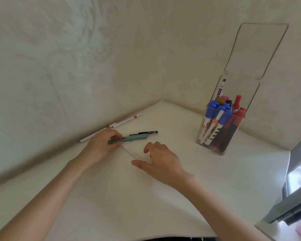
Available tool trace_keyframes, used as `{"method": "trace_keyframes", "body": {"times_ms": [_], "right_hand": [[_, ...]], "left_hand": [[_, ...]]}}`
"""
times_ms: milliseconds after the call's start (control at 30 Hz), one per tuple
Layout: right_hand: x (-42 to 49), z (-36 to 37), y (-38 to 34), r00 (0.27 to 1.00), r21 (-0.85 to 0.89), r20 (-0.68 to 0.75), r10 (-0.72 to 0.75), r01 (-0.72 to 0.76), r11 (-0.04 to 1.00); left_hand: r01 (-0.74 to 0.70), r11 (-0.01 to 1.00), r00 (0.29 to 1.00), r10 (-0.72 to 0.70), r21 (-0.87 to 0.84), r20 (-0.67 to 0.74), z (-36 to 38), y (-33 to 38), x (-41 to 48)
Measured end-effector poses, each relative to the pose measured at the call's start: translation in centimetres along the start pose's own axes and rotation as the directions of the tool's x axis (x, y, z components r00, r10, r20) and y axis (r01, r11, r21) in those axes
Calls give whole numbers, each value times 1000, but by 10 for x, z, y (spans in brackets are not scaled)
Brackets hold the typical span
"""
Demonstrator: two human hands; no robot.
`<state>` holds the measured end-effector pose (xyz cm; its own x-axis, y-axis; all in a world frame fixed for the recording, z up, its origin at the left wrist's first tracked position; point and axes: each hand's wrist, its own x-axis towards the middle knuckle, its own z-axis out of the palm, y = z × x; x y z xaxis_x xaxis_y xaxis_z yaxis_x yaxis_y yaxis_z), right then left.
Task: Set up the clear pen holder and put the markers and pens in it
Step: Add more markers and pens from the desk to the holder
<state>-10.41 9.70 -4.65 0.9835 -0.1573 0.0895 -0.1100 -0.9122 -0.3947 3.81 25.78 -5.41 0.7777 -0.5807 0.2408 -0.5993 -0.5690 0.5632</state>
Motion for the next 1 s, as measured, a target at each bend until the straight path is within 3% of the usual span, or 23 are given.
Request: {"method": "trace_keyframes", "body": {"times_ms": [133,300,500,567,633,767,833,900,1000], "right_hand": [[4,9,-5,999,-80,-27,-38,36,996],[1,-5,14,993,-109,-112,-31,18,994],[-24,-32,46,963,294,-237,131,-58,954],[-39,-51,55,942,412,-295,162,-28,911],[-54,-76,64,920,537,-345,187,30,843],[-68,-137,82,802,663,-535,264,206,719],[-69,-166,90,710,683,-620,334,279,675],[-66,-188,95,610,642,-699,374,305,703],[-53,-206,103,565,607,-737,370,315,729]], "left_hand": [[-22,993,999,25,116,-25,8,0,8],[-33,973,999,23,229,47,17,12,20],[-55,968,998,57,245,-4,32,40,23],[-72,989,997,76,130,-29,33,54,24],[-97,987,994,89,-125,-69,31,75,30],[-149,839,987,98,-523,-124,25,129,48],[-176,772,984,127,-611,-123,24,154,55],[-202,727,979,161,-656,-123,24,174,60],[-228,700,973,185,-677,-136,28,193,66]]}}
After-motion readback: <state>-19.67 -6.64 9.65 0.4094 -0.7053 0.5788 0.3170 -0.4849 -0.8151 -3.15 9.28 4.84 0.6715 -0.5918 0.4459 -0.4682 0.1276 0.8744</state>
